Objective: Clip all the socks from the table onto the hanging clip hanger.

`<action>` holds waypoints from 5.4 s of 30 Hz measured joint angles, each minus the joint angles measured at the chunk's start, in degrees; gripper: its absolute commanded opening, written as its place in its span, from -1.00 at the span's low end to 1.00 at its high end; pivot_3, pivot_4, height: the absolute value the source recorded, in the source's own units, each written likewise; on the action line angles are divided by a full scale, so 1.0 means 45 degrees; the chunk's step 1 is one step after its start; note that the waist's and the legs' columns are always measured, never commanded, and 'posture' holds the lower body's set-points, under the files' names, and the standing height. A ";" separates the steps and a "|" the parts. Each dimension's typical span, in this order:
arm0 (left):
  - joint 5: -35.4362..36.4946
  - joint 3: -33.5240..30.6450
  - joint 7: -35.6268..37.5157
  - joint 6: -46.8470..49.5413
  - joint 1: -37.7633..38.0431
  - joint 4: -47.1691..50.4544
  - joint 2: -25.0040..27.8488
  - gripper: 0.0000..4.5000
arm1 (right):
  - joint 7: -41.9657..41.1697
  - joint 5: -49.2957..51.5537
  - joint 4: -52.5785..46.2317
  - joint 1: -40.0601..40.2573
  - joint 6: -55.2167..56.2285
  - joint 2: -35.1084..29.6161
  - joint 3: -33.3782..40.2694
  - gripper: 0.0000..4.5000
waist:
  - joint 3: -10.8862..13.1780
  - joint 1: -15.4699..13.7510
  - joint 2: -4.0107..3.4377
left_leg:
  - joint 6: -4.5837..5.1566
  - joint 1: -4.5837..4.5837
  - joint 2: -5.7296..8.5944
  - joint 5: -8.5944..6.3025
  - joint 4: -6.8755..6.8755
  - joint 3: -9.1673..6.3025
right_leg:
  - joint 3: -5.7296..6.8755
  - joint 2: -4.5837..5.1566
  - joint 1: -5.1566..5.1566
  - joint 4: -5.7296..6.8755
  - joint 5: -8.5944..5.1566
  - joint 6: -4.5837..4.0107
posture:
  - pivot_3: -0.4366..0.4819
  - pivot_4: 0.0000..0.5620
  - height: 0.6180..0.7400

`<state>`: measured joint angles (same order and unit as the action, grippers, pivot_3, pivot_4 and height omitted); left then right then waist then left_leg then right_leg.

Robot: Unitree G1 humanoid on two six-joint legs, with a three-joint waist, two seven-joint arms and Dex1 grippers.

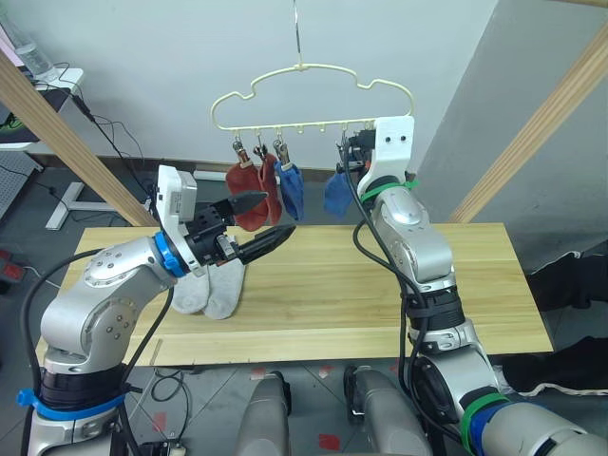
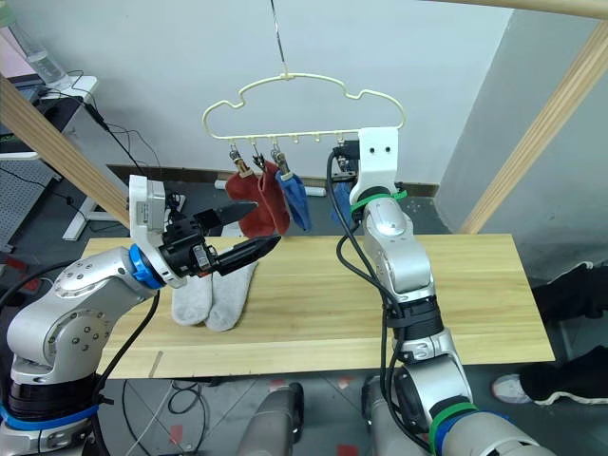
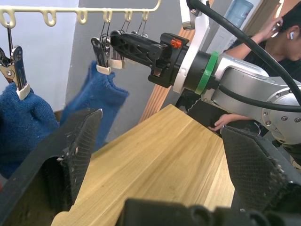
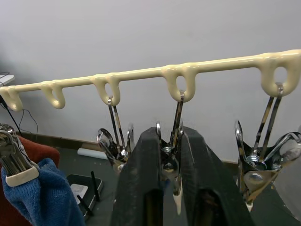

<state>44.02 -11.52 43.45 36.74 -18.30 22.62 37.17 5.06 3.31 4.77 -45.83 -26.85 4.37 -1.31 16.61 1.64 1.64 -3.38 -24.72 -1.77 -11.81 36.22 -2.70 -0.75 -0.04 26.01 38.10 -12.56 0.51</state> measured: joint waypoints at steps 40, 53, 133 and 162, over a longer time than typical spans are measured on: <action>-0.7030 0.0997 -0.2182 -0.5533 0.0653 -0.8824 -0.0909 1.00 | -0.1362 0.7992 -0.2029 -0.3035 -1.3382 -0.0959 0.7337 -0.90 | 0.0019 -0.0007 -0.0033 | 0.0007 -0.0012 0.0016 -0.0002 -0.0027 0.0029 | -0.0004 0.0022 0.0024 -0.0003 -0.0003 -0.0004 | -0.04 0.08 1.00; -1.0063 0.3251 -0.2868 -0.8199 -0.3311 -1.5238 -0.1812 1.00 | -0.0908 0.7988 -0.2310 -0.3063 -1.3415 -0.0665 0.7311 -0.90 | 0.0017 0.0163 -0.0027 | 0.0011 -0.0015 0.0010 -0.0003 -0.0032 0.0024 | 0.0003 0.0018 0.0025 0.0003 0.0013 -0.0022 | -0.13 0.05 1.00; -0.7564 0.3495 0.0166 -1.0175 -0.0936 -0.4703 -0.3199 -1.00 | 0.2511 0.9819 -0.1887 -0.3734 -1.4489 0.0941 0.9771 -0.92 | 0.0018 0.0264 -0.0031 | 0.0015 -0.0018 0.0010 0.0000 -0.0033 0.0028 | -0.0008 0.0011 0.0019 -0.0013 0.0001 -0.0003 | -0.10 -0.02 1.00; -0.7539 0.3754 0.0212 -0.9930 -0.1338 -0.5121 -0.3582 -1.00 | 0.3923 1.1111 -0.1868 -0.3736 -1.4489 0.0967 0.9945 -0.92 | 0.0018 0.0333 -0.0031 | 0.0015 -0.0020 0.0009 0.0000 -0.0032 0.0029 | -0.0010 0.0008 0.0020 -0.0012 0.0001 -0.0003 | -0.12 0.02 1.00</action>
<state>10.09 5.38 44.40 -7.95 -24.32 -0.43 21.05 22.71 53.31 -3.64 -62.64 -92.05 8.72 43.45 16.69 3.14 1.50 -3.31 -24.80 -1.73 -11.81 36.08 -2.56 -0.80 0.00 26.10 38.04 -12.55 0.49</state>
